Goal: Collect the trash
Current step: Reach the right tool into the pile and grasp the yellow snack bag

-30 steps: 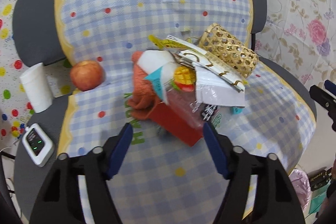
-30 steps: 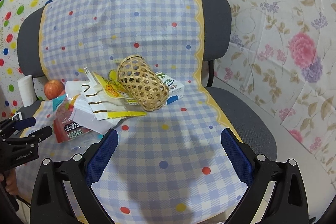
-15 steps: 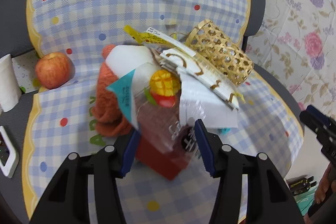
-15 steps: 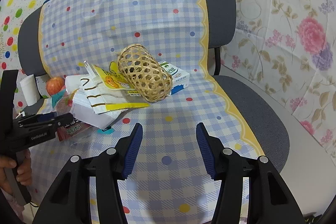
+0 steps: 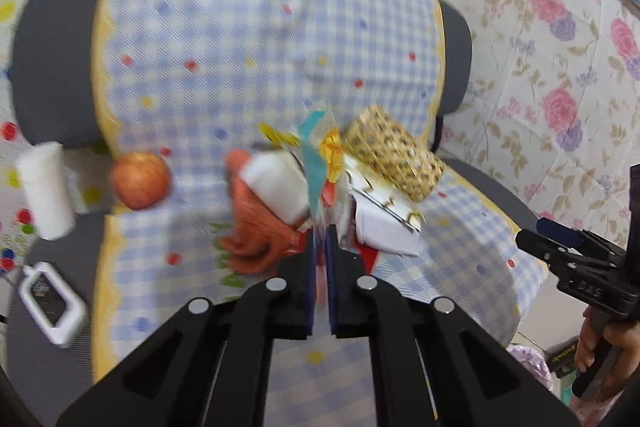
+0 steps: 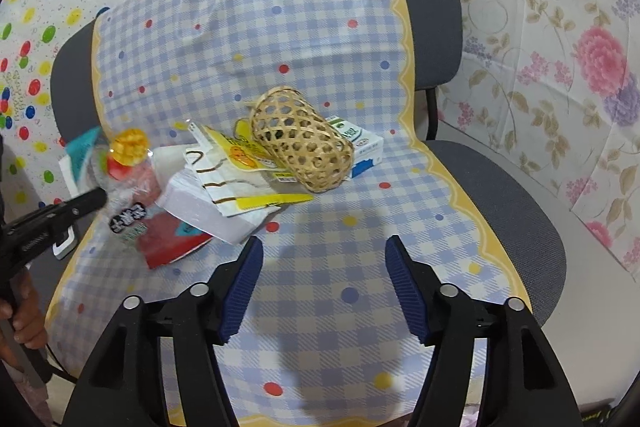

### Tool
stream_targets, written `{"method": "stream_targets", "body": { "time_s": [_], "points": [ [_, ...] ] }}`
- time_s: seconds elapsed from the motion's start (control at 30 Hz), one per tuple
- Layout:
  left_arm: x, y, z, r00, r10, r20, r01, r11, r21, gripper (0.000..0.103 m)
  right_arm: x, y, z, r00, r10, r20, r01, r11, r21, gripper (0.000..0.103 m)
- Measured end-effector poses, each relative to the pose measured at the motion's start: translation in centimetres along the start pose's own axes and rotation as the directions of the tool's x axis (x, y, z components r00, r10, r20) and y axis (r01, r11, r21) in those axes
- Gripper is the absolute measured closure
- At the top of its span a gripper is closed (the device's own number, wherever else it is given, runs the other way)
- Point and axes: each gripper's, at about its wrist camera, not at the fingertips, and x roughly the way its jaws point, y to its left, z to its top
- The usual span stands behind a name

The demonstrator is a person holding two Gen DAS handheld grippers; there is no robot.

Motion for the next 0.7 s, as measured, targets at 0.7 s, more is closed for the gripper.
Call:
{"method": "stream_targets", "body": {
  "time_s": [0.7],
  "points": [
    [-2.4, 3.9, 0.8, 0.989, 0.129, 0.075, -0.126, 0.991, -0.053, 0.103, 8.0, 7.2, 4.0, 0.996, 0.078, -0.052, -0.087, 0.972, -0.217, 0.057]
  ]
}}
